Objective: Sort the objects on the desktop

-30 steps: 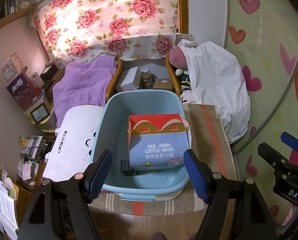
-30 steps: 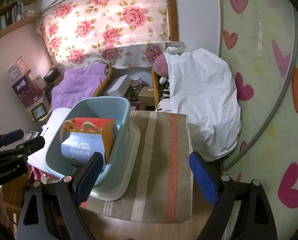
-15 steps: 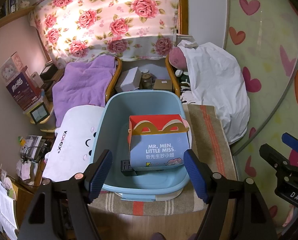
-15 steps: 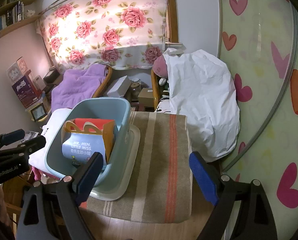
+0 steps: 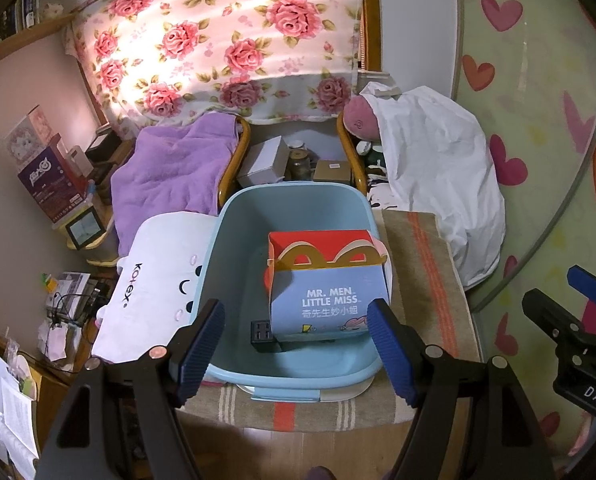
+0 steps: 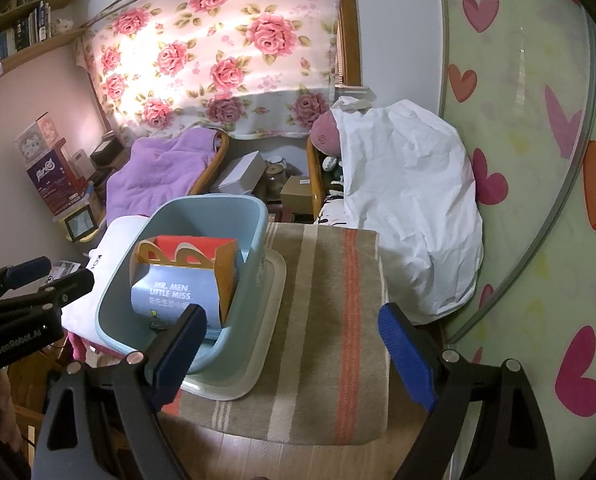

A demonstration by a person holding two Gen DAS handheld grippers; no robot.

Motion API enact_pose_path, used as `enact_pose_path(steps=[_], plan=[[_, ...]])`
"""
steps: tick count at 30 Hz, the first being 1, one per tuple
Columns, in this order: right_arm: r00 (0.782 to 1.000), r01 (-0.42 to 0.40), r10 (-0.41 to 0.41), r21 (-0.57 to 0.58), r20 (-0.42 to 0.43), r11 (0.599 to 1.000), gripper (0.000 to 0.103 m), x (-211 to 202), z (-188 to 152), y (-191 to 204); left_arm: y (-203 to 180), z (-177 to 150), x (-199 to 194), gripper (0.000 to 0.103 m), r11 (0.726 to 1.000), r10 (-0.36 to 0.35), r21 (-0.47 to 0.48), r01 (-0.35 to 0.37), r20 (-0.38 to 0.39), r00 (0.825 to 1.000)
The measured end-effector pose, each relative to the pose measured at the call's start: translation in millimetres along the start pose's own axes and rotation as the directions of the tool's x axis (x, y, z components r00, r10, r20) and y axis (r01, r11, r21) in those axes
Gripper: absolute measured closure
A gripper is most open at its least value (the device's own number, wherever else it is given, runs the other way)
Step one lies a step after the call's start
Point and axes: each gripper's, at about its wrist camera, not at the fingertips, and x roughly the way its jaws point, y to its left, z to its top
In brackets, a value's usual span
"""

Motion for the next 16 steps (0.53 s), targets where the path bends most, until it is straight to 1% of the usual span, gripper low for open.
enact_pose_path(steps=[16], plan=[[1.000,0.002,-0.002,-0.004,-0.002,1.000,0.012,-1.8,-1.3,3.2,3.1,-0.1,-4.3,0.026,1.000,-0.005,0.001,0.005,0.018,1.000]])
